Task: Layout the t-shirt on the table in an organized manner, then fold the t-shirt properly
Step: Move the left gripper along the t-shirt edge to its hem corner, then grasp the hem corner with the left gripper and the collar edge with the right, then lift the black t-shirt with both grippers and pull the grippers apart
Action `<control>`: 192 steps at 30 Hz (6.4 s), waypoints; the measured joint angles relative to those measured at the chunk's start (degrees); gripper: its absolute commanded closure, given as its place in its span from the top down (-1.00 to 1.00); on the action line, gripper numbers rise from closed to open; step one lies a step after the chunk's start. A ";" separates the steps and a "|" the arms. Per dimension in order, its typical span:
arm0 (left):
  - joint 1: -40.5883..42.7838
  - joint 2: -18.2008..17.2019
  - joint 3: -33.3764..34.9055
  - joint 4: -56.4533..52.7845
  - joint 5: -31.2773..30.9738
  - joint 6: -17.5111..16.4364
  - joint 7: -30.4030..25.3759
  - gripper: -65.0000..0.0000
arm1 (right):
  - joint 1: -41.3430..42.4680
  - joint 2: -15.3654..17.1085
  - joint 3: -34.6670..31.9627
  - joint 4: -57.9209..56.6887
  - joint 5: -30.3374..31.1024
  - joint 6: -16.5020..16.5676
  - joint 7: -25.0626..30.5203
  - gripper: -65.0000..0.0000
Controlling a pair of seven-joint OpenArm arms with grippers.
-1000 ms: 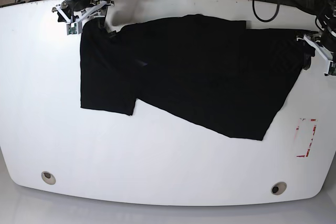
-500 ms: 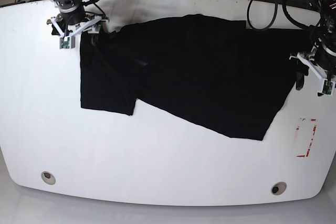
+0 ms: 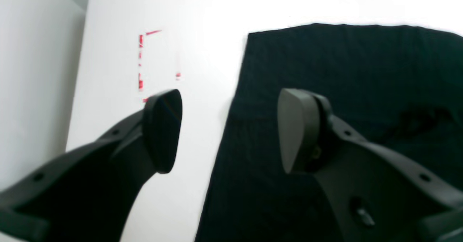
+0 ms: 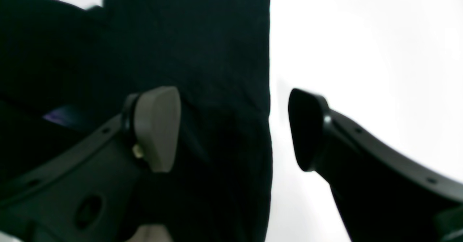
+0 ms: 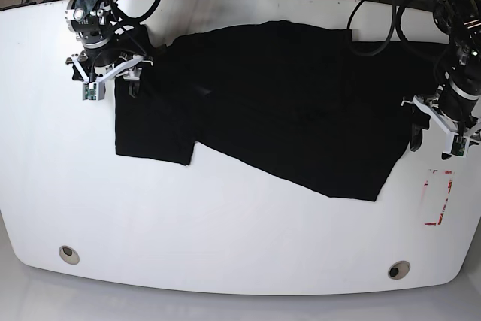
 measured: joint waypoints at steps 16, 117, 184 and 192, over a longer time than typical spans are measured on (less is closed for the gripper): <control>-0.55 -0.09 0.66 -4.72 0.11 -0.02 0.24 0.21 | 1.05 3.30 0.17 -8.74 0.15 -0.11 0.24 0.38; -46.25 2.03 19.17 -91.76 10.51 5.09 -29.49 -1.00 | 2.32 -0.33 -7.23 -10.19 0.72 -0.22 0.68 -0.99; -23.02 1.90 12.76 -2.19 -2.82 -3.02 8.52 -1.00 | 15.30 7.08 -8.37 2.14 -0.24 0.55 -10.01 -0.98; -36.57 1.95 11.47 -2.62 -0.26 -2.23 15.89 -1.00 | 28.20 13.03 -8.48 2.16 1.31 0.63 -14.97 -0.98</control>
